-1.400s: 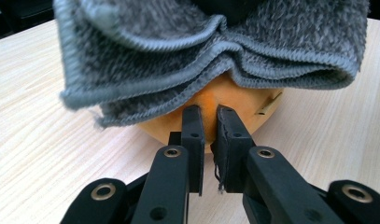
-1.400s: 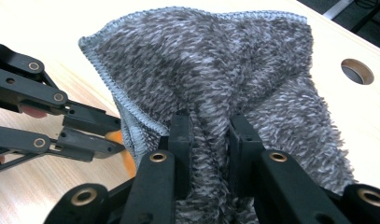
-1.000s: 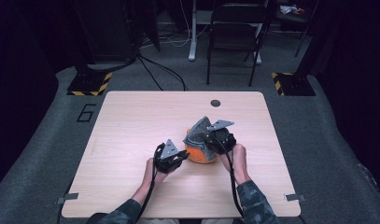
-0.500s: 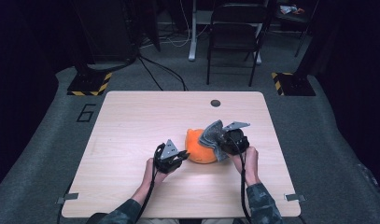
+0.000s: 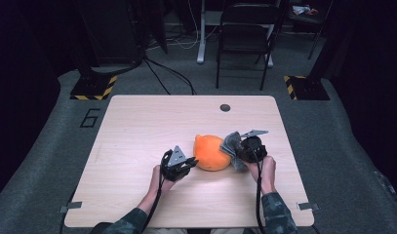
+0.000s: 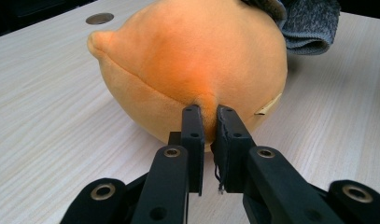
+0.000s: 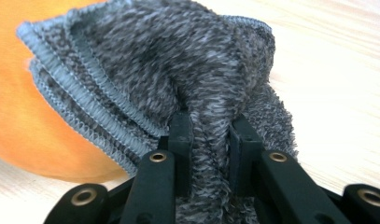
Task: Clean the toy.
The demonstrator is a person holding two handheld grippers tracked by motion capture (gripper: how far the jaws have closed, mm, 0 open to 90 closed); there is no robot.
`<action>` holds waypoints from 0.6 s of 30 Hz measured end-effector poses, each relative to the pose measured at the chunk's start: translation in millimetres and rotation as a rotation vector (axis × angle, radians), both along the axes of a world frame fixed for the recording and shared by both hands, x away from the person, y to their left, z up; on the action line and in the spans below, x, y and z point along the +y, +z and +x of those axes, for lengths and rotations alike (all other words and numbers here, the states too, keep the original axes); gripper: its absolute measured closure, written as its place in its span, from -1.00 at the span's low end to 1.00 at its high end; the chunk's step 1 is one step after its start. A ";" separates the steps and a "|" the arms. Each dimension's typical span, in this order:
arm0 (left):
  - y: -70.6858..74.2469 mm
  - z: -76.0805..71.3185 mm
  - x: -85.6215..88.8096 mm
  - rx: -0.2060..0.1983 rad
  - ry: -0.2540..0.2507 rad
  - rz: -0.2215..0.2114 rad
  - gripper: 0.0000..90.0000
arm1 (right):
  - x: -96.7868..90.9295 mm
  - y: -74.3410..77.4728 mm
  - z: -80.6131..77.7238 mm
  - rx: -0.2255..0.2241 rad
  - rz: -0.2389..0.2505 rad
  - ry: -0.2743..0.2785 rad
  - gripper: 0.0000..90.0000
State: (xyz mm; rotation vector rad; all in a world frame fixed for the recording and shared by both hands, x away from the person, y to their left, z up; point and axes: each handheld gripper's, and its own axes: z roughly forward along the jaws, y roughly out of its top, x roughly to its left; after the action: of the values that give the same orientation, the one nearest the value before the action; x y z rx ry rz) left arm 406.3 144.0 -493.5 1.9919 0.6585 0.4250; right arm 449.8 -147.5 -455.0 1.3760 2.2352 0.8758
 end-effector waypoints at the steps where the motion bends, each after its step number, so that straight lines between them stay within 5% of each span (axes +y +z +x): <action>1: 0.0 0.0 0.1 0.000 0.000 0.000 0.84 | -1.1 1.7 -0.6 -0.008 -0.002 -0.004 0.65; 9: 0.1 -0.3 -0.2 -0.006 -0.001 -0.004 0.84 | 9.1 33.3 -9.8 -0.087 0.018 0.038 0.65; 18: 0.0 -0.7 -0.7 -0.009 -0.002 -0.008 0.84 | 56.0 54.9 -14.4 -0.125 -0.019 0.156 0.65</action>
State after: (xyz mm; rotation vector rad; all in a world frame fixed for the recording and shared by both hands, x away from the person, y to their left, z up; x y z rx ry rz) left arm 405.6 143.3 -493.4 1.9825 0.6513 0.4290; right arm 435.4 -91.5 -400.2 1.1187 2.2710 0.9618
